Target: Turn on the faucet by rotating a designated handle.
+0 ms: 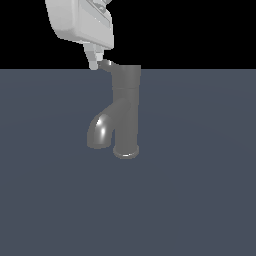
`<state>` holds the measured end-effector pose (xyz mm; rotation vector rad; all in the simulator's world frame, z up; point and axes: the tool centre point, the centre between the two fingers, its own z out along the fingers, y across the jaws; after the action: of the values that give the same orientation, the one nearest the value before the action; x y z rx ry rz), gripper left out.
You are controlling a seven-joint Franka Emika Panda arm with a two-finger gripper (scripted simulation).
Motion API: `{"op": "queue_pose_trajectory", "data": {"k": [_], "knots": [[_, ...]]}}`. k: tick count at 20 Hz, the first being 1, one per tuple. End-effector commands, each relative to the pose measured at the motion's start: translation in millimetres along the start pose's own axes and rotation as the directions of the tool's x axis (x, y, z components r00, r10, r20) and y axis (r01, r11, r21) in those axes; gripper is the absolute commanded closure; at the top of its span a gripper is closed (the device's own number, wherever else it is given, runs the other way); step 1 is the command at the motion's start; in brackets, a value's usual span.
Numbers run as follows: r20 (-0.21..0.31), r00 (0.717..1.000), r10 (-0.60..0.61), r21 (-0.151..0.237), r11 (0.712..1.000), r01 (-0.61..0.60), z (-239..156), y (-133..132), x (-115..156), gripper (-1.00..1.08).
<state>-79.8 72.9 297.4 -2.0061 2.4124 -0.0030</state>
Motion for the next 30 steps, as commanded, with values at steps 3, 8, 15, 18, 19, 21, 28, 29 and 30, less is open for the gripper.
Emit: {"op": "queue_pose_trajectory", "data": {"k": [3, 8, 15, 18, 19, 21, 28, 29, 30], "knots": [[-0.002, 0.999, 0.036, -0.003, 0.999, -0.036, -0.1, 2.1, 36.6, 1.08], [-0.002, 0.999, 0.041, -0.004, 0.999, -0.041, -0.3, 8.5, 59.1, 1.08], [-0.003, 1.0, 0.012, -0.002, 1.0, -0.012, -0.2, 0.0, 63.8, 1.08], [-0.002, 1.0, 0.021, -0.003, 1.0, -0.021, -0.3, -7.0, 80.8, 1.08], [-0.002, 1.0, 0.024, -0.003, 1.0, -0.024, -0.3, -9.3, 86.4, 1.08], [-0.002, 1.0, 0.029, -0.003, 1.0, -0.029, -0.3, -13.7, 97.2, 1.08], [0.002, 1.0, -0.029, -0.009, 1.0, 0.029, -0.1, -14.2, 79.3, 1.08], [0.002, 1.0, -0.027, -0.009, 1.0, 0.027, -0.1, -17.0, 81.3, 1.08], [0.001, 1.0, -0.024, -0.008, 1.0, 0.024, -0.1, -19.7, 83.4, 1.08]]}}
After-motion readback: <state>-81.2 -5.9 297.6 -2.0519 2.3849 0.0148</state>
